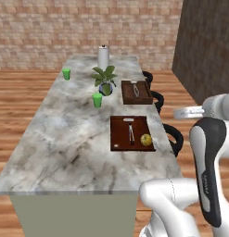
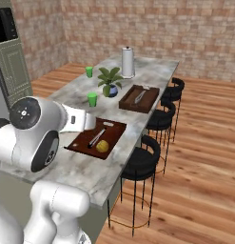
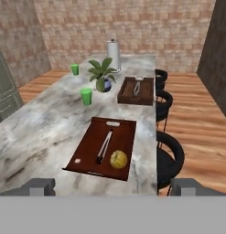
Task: Gather the bell pepper and squash from the fridge and place them on a tray on the dining counter. Then gather the fishs from the fridge and place them on the other tray.
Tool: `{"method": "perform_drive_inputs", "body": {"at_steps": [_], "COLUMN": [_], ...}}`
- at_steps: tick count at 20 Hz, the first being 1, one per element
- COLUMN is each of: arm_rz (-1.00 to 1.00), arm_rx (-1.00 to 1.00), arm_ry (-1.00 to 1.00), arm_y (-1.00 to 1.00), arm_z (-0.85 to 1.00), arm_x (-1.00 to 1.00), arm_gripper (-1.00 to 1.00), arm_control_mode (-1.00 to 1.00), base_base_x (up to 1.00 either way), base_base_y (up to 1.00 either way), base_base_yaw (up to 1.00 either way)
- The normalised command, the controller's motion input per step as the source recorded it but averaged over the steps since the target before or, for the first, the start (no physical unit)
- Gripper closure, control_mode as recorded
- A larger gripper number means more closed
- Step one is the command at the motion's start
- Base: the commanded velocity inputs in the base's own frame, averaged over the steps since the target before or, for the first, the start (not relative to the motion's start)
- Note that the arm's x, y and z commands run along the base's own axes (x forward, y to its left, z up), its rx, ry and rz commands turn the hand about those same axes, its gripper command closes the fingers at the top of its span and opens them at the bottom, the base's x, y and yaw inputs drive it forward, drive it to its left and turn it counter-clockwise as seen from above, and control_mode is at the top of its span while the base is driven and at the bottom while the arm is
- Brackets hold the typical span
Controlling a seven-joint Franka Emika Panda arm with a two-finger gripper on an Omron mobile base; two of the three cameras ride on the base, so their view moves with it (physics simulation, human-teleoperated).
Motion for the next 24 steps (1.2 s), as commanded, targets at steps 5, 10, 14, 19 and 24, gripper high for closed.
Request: {"method": "perform_drive_inputs", "body": {"at_steps": [5,10,14,19,24], "arm_rz": [-0.01,-0.01,0.00,0.00,0.00], "arm_rx": [0.00,0.02,0.03,0.00,0.00], "arm_ry": [0.07,0.04,0.00,0.00,0.00], "arm_y": [0.04,0.35,0.33,0.10,0.00], "arm_z": [0.04,0.01,0.01,0.18,0.00], "arm_x": [-0.73,-0.80,-0.69,-0.37,0.00], "arm_gripper": [-1.00,-1.00,-1.00,-1.00,-1.00], "arm_control_mode": [-1.00,-1.00,-1.00,1.00,1.00], "base_base_x": [0.00,0.00,0.00,-0.10,0.00], "base_base_y": [0.00,0.00,0.00,0.07,0.38], "base_base_yaw": [0.00,0.00,0.00,0.00,0.10]}}
